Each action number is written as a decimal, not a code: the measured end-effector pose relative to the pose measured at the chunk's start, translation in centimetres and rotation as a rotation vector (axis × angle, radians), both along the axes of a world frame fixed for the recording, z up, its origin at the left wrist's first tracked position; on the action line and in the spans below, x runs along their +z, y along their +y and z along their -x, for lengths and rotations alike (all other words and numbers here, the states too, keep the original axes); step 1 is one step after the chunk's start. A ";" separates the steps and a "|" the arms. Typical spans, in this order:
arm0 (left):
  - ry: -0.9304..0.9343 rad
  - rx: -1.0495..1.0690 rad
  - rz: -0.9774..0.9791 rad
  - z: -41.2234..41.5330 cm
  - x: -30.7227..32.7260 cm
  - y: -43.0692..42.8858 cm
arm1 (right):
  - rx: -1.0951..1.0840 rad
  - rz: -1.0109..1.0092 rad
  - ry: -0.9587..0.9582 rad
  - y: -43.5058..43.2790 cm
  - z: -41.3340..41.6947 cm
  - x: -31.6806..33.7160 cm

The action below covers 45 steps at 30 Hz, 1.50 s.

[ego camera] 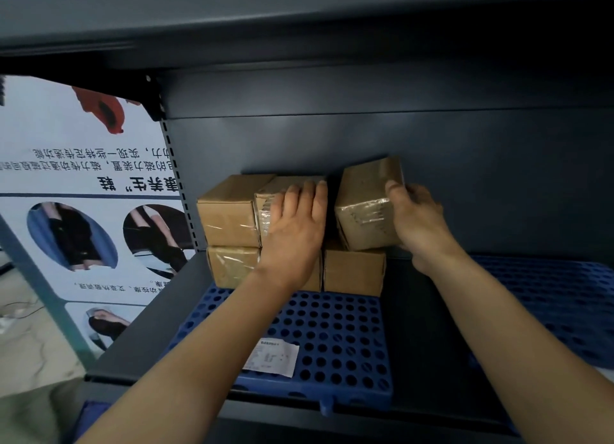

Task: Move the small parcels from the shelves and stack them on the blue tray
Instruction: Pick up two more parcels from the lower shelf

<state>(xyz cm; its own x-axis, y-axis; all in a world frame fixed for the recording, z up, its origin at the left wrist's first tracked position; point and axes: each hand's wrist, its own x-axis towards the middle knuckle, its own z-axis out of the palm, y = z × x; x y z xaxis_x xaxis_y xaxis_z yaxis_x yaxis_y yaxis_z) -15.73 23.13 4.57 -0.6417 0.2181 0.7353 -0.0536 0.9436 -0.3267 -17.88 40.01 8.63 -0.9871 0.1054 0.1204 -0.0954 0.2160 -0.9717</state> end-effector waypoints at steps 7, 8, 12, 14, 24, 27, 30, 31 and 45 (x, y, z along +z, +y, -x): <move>0.001 -0.050 -0.017 -0.4 -0.3 -0.5 | 0.030 0.015 -0.067 -0.6 0.7 -0.6; -0.007 -0.050 -0.022 -0.4 -0.3 -0.7 | 0.032 0.017 -0.071 -0.6 0.7 -0.7; -0.030 -0.040 -0.050 -0.4 -0.3 -1.0 | 0.041 0.025 -0.061 -0.9 0.5 -0.8; -0.034 -0.035 -0.043 -0.4 -0.2 -1.2 | 0.034 0.026 -0.055 -1.1 0.5 -0.9; -0.032 -0.095 -0.073 -0.3 0.2 -1.8 | 0.022 -0.063 0.010 -1.8 -0.1 -1.4; -0.040 -0.116 -0.087 -0.6 0.3 -1.8 | -0.001 -0.102 0.031 -1.7 -0.1 -1.5; -0.047 -0.149 -0.100 -1.1 0.7 -1.6 | -0.046 -0.110 0.053 -1.5 -0.2 -1.5; -0.043 -0.158 -0.105 -1.3 0.8 -1.5 | -0.060 -0.109 0.057 -1.3 -0.2 -1.4; 0.036 -0.552 -0.082 -5.4 3.7 1.2 | -0.345 -0.785 0.463 -0.1 -6.1 -0.5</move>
<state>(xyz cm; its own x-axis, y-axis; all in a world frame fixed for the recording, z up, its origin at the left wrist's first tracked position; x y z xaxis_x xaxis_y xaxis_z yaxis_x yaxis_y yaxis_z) -10.30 24.29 8.26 -0.4229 0.4560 0.7831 0.4461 0.8570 -0.2580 -11.80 39.87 8.12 -0.7546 0.1038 0.6480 -0.2416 0.8741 -0.4213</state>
